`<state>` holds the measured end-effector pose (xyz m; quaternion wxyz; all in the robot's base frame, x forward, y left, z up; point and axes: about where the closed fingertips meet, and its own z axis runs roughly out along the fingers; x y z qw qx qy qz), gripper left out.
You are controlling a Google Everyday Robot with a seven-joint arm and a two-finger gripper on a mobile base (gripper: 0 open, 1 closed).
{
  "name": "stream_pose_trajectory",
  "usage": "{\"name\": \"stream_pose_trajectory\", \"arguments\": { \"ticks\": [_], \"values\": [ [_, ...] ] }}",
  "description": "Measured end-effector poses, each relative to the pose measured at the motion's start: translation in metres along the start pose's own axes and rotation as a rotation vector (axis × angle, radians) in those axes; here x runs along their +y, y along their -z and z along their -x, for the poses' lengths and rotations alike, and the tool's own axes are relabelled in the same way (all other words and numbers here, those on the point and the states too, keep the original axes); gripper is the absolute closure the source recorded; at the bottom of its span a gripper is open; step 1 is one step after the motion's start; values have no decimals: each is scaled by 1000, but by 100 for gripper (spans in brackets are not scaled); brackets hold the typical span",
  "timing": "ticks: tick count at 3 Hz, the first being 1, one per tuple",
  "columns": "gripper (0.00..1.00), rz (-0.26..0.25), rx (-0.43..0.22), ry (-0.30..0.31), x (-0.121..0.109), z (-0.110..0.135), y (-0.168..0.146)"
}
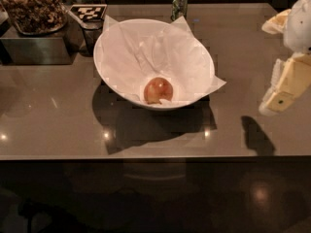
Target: Pick apple from white bowl
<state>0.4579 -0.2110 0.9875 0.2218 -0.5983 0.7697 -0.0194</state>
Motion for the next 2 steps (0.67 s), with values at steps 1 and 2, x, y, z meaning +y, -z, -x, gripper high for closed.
{"name": "stream_pose_trajectory", "arguments": {
  "ticks": [1, 2],
  "values": [
    [0, 8, -132, 39, -28, 33, -13],
    [0, 79, -258, 74, -45, 77, -39]
  ]
}}
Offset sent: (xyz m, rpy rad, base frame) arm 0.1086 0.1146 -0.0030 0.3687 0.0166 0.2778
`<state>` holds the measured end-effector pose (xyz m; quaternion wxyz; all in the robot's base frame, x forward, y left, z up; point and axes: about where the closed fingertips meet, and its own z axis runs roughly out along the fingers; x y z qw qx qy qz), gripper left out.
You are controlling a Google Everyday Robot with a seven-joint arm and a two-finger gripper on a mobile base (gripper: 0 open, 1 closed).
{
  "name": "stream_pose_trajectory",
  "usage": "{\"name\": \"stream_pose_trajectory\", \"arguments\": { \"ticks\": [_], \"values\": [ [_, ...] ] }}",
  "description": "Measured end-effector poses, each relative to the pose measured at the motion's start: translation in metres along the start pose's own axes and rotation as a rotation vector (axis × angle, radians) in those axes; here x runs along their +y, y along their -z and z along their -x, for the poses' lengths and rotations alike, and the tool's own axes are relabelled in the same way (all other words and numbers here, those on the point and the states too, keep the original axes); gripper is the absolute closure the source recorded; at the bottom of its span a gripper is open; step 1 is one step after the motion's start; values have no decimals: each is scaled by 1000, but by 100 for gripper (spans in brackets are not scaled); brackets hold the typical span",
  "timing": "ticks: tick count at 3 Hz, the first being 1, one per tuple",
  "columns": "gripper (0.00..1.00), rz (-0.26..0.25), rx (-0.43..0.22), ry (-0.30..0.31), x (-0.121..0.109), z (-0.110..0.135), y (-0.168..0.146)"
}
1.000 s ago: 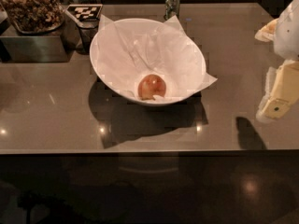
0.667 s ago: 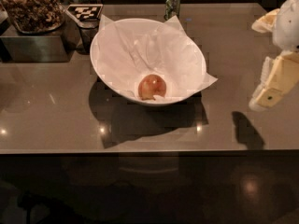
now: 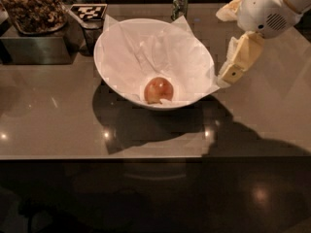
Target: Pick apple from white bowl
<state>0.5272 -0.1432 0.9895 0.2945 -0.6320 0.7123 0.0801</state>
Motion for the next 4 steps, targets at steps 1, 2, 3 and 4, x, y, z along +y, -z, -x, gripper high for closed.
{"name": "stream_pose_trajectory", "arguments": {
  "ticks": [1, 2, 3, 4],
  "values": [
    [0, 143, -84, 34, -2, 33, -46],
    [0, 160, -91, 36, -2, 35, -53],
    [0, 136, -156, 33, 4, 31, -59],
    [0, 108, -219, 64, 1, 33, -76]
  ]
}}
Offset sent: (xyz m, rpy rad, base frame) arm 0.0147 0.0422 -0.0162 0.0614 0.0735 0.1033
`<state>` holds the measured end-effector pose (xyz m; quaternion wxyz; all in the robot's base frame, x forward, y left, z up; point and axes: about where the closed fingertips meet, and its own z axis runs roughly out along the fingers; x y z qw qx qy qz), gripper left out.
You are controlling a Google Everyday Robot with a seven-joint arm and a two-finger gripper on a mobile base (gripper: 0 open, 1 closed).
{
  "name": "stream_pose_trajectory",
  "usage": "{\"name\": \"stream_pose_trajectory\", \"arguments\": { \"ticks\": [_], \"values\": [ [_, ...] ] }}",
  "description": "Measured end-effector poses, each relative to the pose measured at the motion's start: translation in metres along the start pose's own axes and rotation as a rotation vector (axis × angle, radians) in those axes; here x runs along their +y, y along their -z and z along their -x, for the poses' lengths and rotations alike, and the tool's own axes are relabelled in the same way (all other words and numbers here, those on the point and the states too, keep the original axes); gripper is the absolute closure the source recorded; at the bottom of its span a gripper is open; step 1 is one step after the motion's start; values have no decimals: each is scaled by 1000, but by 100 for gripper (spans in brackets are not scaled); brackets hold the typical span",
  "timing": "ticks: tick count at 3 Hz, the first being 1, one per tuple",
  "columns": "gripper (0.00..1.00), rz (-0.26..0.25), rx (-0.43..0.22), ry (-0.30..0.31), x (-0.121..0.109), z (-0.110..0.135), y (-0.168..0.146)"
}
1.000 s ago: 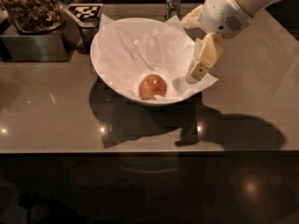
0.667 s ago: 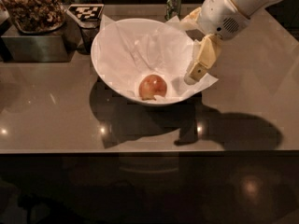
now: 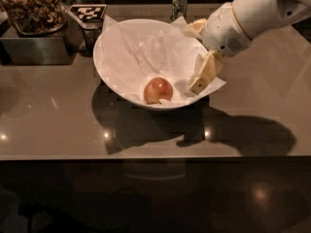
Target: Pick apple from white bowl
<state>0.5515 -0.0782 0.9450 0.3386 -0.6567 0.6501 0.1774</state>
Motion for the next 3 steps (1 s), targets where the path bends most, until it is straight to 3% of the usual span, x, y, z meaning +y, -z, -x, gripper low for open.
{"name": "stream_pose_trajectory", "arguments": {
  "ticks": [2, 3],
  "values": [
    [0, 26, -46, 64, -24, 7, -32],
    [0, 27, -47, 64, -24, 7, -32]
  ]
}}
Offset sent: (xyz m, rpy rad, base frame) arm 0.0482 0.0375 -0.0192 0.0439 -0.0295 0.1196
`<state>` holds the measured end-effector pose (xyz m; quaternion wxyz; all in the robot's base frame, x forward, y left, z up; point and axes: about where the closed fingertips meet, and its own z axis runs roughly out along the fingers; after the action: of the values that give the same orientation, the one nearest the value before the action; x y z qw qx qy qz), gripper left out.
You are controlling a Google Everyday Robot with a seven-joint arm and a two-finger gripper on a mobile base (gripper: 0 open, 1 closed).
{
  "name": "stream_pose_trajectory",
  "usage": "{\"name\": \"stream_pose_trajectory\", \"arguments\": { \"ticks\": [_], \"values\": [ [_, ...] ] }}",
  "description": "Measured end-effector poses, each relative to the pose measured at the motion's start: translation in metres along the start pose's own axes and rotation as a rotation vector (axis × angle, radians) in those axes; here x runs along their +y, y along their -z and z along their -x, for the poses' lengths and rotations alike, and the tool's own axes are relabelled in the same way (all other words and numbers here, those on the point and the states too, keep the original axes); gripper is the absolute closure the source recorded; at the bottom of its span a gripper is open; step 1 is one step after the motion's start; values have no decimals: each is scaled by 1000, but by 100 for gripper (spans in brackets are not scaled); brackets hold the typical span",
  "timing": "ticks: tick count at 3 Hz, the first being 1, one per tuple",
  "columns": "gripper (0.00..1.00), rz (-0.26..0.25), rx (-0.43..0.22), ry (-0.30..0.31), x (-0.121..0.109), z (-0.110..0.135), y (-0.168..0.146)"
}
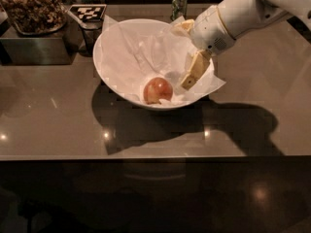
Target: Pick apple from white bowl
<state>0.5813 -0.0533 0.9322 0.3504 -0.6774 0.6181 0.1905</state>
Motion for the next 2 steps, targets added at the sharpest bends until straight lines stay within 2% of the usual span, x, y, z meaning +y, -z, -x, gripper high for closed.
{"name": "stream_pose_trajectory", "arguments": {
  "ticks": [1, 2],
  "values": [
    [19, 0, 0, 0, 0, 0, 0],
    [62, 0, 0, 0, 0, 0, 0]
  ]
}}
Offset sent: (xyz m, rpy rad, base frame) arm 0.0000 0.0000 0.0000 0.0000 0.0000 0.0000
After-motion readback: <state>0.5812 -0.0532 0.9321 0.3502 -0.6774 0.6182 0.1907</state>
